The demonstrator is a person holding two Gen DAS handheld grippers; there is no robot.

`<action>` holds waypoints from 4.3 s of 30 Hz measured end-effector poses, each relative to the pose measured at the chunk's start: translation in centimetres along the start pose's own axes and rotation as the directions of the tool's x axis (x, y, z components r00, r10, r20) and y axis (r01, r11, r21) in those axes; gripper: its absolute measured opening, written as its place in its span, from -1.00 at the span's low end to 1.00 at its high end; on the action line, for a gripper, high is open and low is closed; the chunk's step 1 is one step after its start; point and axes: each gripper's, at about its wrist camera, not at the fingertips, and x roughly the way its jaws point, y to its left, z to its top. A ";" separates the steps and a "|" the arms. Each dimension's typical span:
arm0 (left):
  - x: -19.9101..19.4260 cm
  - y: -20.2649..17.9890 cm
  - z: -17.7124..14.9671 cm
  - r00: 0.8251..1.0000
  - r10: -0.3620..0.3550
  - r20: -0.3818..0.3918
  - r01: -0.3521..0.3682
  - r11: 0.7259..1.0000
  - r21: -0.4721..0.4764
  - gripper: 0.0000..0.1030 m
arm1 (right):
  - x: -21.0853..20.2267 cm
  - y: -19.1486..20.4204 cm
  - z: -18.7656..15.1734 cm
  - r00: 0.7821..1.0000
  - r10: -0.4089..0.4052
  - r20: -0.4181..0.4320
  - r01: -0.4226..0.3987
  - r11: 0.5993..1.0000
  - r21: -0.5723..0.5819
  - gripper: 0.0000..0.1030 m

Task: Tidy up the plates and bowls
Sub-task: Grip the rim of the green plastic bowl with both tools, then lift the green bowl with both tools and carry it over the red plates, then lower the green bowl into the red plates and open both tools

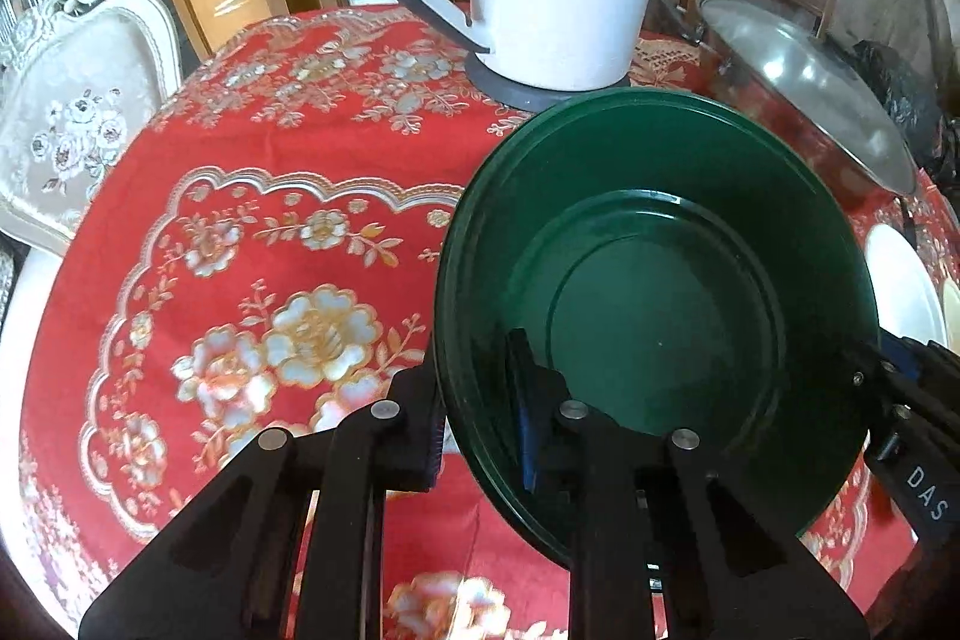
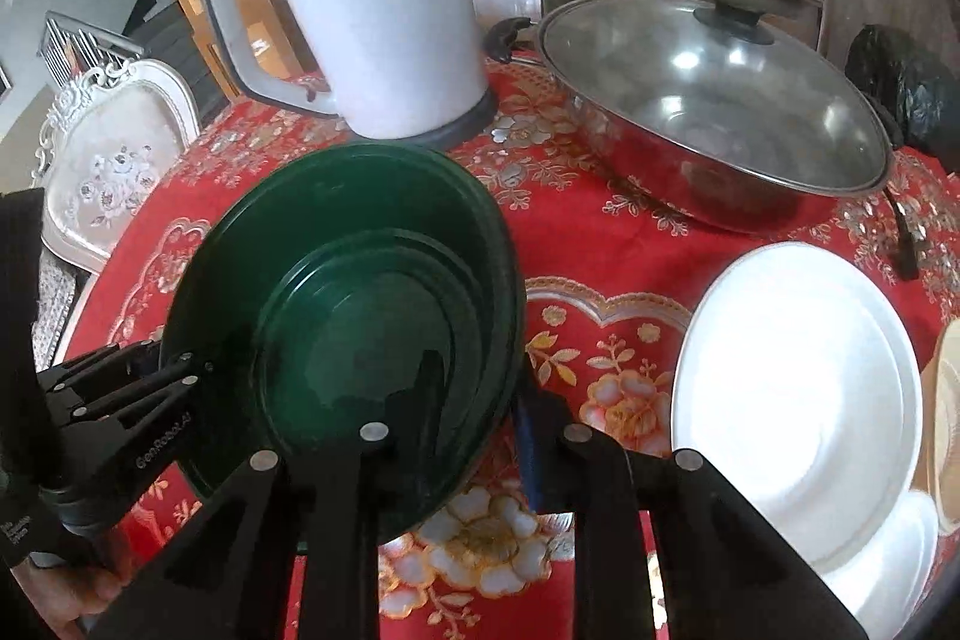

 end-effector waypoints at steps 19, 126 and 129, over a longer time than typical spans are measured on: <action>-8.9 3.5 -6.0 0.997 -0.013 0.073 0.016 0.999 -0.032 -0.64 | -6.5 4.1 -4.6 0.998 0.044 0.054 -0.042 0.998 -0.047 -0.55; -20.0 6.9 -19.7 0.957 -0.056 0.286 0.078 0.995 -0.066 0.22 | -13.2 10.6 -16.2 0.984 0.175 0.030 -0.172 0.981 -0.086 -0.02; -19.2 4.2 -19.0 0.959 -0.081 0.271 0.091 0.996 -0.024 0.22 | -13.8 8.4 -16.3 0.986 0.159 0.042 -0.157 0.986 -0.049 -0.02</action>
